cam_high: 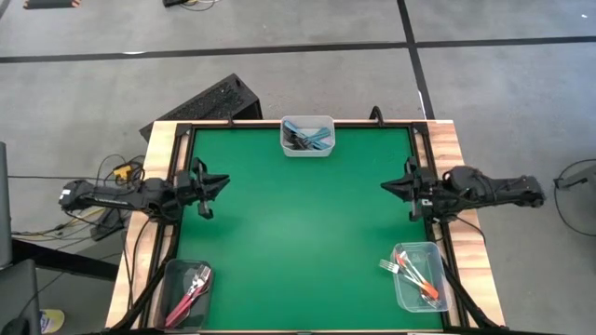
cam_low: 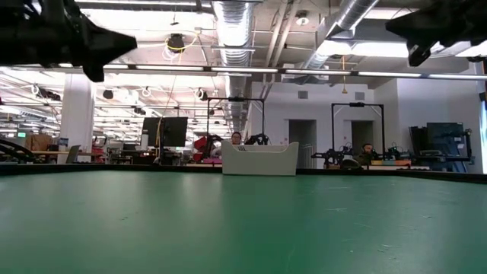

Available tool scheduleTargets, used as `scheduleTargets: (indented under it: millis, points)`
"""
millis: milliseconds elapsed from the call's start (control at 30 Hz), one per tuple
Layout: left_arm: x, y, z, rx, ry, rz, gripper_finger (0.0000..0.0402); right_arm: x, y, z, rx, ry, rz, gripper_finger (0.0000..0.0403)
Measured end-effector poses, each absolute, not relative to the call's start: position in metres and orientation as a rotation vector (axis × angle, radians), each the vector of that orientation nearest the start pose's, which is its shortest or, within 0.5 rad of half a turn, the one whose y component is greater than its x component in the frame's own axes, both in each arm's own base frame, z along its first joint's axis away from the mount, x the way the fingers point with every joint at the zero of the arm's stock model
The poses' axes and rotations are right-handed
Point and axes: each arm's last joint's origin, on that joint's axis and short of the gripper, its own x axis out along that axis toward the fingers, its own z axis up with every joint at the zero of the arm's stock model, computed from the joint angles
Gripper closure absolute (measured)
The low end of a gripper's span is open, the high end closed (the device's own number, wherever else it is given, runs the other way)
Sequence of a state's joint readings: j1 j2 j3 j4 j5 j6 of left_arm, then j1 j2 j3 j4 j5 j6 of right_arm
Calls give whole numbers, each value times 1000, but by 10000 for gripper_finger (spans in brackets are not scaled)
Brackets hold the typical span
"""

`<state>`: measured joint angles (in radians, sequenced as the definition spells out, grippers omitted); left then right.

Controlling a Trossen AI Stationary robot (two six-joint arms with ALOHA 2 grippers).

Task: Sort silverware by color (type)
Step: Return to Home Position

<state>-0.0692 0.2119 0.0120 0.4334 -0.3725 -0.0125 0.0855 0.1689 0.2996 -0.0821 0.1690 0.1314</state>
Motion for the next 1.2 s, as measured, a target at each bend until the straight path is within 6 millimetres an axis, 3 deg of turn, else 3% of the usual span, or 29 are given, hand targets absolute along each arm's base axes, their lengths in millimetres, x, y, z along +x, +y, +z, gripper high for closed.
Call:
scheduleTargets:
  millis: [133,467,1200]
  points:
    - [100,4,193,-54,-253,302,356,86,4,240,142,-70,-97,386]
    - [93,4,188,-87,-232,299,356,90,5,200,183,-111,-91,386]
    - [94,3,187,-84,-223,260,356,90,0,199,162,-144,-152,385]
